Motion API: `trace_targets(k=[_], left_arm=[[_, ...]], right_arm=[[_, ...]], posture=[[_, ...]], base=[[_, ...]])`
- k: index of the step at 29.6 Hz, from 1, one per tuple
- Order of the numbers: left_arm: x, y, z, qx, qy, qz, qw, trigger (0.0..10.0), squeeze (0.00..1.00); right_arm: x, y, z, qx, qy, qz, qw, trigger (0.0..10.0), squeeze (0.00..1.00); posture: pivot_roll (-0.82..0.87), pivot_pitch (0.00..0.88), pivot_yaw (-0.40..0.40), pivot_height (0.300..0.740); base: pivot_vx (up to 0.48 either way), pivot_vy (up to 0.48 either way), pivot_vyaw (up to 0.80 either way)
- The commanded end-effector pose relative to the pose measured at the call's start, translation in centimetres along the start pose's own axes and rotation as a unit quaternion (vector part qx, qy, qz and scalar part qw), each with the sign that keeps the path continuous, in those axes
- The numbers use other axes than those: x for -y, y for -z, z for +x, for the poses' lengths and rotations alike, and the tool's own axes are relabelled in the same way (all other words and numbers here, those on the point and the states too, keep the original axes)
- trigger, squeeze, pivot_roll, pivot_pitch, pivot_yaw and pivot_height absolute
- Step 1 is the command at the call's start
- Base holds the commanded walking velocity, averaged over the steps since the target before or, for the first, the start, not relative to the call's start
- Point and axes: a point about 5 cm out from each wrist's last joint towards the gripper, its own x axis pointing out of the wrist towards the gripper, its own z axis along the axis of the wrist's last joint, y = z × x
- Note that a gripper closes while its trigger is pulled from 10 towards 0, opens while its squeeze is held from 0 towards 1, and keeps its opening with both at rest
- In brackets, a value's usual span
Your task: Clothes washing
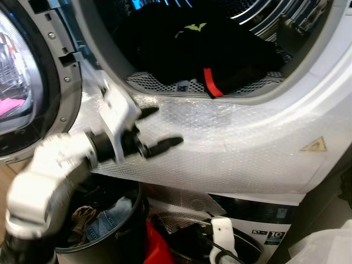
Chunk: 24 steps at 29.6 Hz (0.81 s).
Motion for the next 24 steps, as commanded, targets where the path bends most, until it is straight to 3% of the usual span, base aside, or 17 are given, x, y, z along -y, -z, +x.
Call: trace_targets(k=[1, 5, 9, 11, 14, 17, 19, 20, 21, 24], left_arm=[[0.5, 0.3, -0.7, -0.010, -0.040, -0.002, 0.999, 10.0, 0.00], [2.2, 2.1, -1.9, -0.047, -0.113, -0.029, 0.992, 10.0, 0.00], [3.2, 3.8, -3.2, -0.081, -0.167, -0.053, 0.981, 10.0, 0.00], [2.8, 6.2, -5.3, -0.130, -0.254, -0.074, 0.956, 10.0, 0.00], [2.1, 8.0, -7.2, -0.170, -0.320, -0.075, 0.929, 10.0, 0.00], [1.5, 9.6, -9.0, -0.202, -0.361, -0.068, 0.908, 10.0, 0.00], [0.7, 10.6, -10.6, -0.224, -0.401, -0.065, 0.886, 10.0, 0.00], [0.7, 10.6, -10.6, -0.224, -0.401, -0.065, 0.886, 10.0, 0.00], [-0.6, 11.3, -12.0, -0.230, -0.432, -0.065, 0.870, 10.0, 0.00], [-2.2, 12.1, -13.5, -0.237, -0.454, -0.071, 0.856, 10.0, 0.00]], right_arm=[[0.8, 0.5, -0.1, -0.011, 0.022, -0.019, 1.000, 10.0, 0.00], [3.6, 1.0, -0.2, -0.030, 0.077, -0.061, 0.995, 10.0, 0.00], [4.7, 1.5, -0.3, -0.045, 0.096, -0.081, 0.991, 10.0, 0.00], [4.8, 2.2, -0.5, -0.065, 0.085, -0.085, 0.991, 10.0, 0.00], [4.0, 2.5, -0.6, -0.069, 0.062, -0.096, 0.991, 10.0, 0.00], [3.1, 2.6, -0.6, -0.070, 0.041, -0.100, 0.992, 10.0, 0.00], [2.4, 2.7, -0.6, -0.071, 0.028, -0.106, 0.991, 10.0, 0.00], [2.4, 2.7, -0.6, -0.071, 0.028, -0.106, 0.991, 10.0, 0.00], [1.9, 2.9, -0.7, -0.073, 0.017, -0.109, 0.991, 10.0, 0.00], [1.3, 2.9, -0.7, -0.073, 0.003, -0.113, 0.991, 10.0, 0.00]], posture=[[0.27, 0.000, 0.086, 0.740], [0.32, 0.000, 0.031, 0.740], [0.35, 0.000, 0.009, 0.740], [0.39, 0.000, -0.011, 0.740], [0.40, 0.000, -0.020, 0.740], [0.41, 0.000, -0.025, 0.740], [0.41, 0.000, -0.029, 0.740], [0.41, 0.000, -0.029, 0.740], [0.41, 0.000, -0.035, 0.740], [0.41, 0.000, -0.045, 0.740]], base=[[0.000, 0.000, 0.00], [0.000, 0.000, 0.00], [0.000, 0.000, 0.00], [0.000, 0.000, 0.00], [0.000, 0.000, 0.00], [0.000, 0.000, 0.00], [0.000, 0.000, 0.00], [0.000, 0.000, 0.00], [0.000, 0.000, 0.00], [0.000, 0.000, 0.00]])
